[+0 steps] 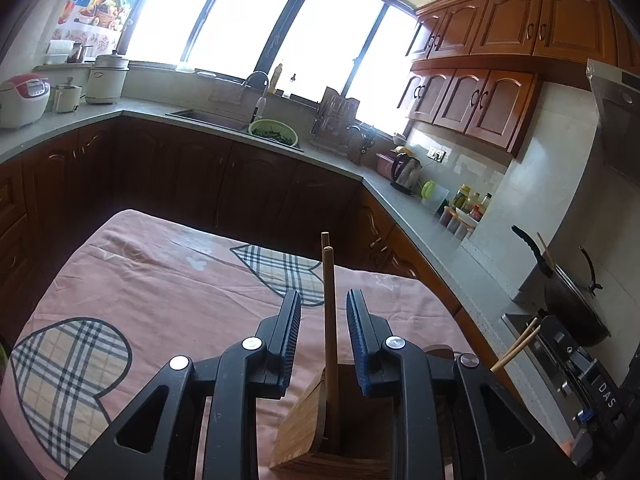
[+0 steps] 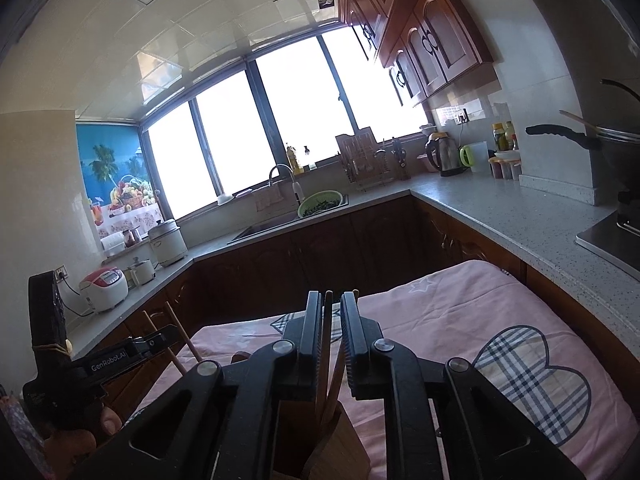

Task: Organize utensils
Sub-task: 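Open the left tool to drop the chopstick into the holder, then move the left tool back toward a wooden chopstick on the cloth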

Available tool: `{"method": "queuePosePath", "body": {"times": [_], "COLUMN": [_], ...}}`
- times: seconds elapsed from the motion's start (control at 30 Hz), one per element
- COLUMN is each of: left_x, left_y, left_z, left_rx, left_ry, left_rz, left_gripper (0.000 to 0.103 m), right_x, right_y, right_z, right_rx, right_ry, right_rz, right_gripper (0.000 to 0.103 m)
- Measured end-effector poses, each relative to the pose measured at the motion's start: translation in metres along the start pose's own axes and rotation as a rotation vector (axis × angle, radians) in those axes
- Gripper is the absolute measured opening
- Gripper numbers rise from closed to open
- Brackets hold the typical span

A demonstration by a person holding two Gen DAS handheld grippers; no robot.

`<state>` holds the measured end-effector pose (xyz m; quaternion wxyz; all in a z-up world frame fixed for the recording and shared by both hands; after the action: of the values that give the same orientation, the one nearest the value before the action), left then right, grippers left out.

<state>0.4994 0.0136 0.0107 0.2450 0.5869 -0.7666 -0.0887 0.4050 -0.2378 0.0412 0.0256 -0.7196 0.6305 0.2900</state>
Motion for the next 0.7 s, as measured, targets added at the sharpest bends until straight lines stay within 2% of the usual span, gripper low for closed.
{"method": "queuePosePath", "body": {"times": [0.03, 0.07, 0.13, 0.2, 0.23, 0.27, 0.3, 0.33, 0.43, 0.7], "left_x": [0.0, 0.0, 0.001, 0.0, 0.0, 0.0, 0.0, 0.0, -0.002, -0.005], "left_y": [0.003, 0.005, 0.012, 0.02, 0.026, 0.033, 0.04, 0.047, 0.066, 0.116], "left_z": [0.0, 0.0, 0.002, 0.005, 0.007, 0.009, 0.011, 0.014, 0.022, 0.049], "left_rx": [0.0, 0.001, 0.003, 0.003, 0.003, 0.007, 0.012, 0.013, 0.001, -0.067], "left_ry": [0.001, 0.001, 0.001, 0.011, 0.018, 0.023, 0.024, 0.02, 0.016, 0.017], "left_rz": [0.003, 0.002, -0.002, -0.004, -0.007, -0.011, -0.009, -0.005, -0.016, -0.054], "left_gripper": [0.027, 0.031, 0.04, 0.067, 0.073, 0.08, 0.08, 0.08, 0.083, 0.083], "right_x": [0.0, 0.0, -0.001, -0.001, -0.001, -0.001, 0.0, -0.001, -0.003, -0.011], "right_y": [0.003, 0.005, 0.009, 0.013, 0.015, 0.017, 0.02, 0.024, 0.038, 0.068], "right_z": [0.0, -0.001, -0.002, -0.004, -0.005, -0.005, -0.005, -0.005, -0.004, 0.011], "right_rx": [0.007, 0.015, 0.024, 0.025, 0.025, 0.027, 0.031, 0.037, 0.048, 0.005], "right_ry": [-0.002, -0.005, -0.01, -0.015, -0.02, -0.026, -0.031, -0.035, -0.03, -0.011], "right_rz": [-0.001, -0.003, -0.006, -0.011, -0.016, -0.021, -0.027, -0.034, -0.048, -0.091], "right_gripper": [0.03, 0.034, 0.045, 0.051, 0.064, 0.071, 0.084, 0.088, 0.088, 0.089]}}
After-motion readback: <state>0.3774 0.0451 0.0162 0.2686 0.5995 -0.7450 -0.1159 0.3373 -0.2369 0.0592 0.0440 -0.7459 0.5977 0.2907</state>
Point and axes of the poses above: each gripper's, at about its wrist camera, not at the fingertips, and y roughly against the way its jaws point, x to its right, z to its underside, the point moved 1 cm from there along -y, roughly the way its jaws point, and after that the axes turned 8 degrees about -y, right-handed, at the moved point
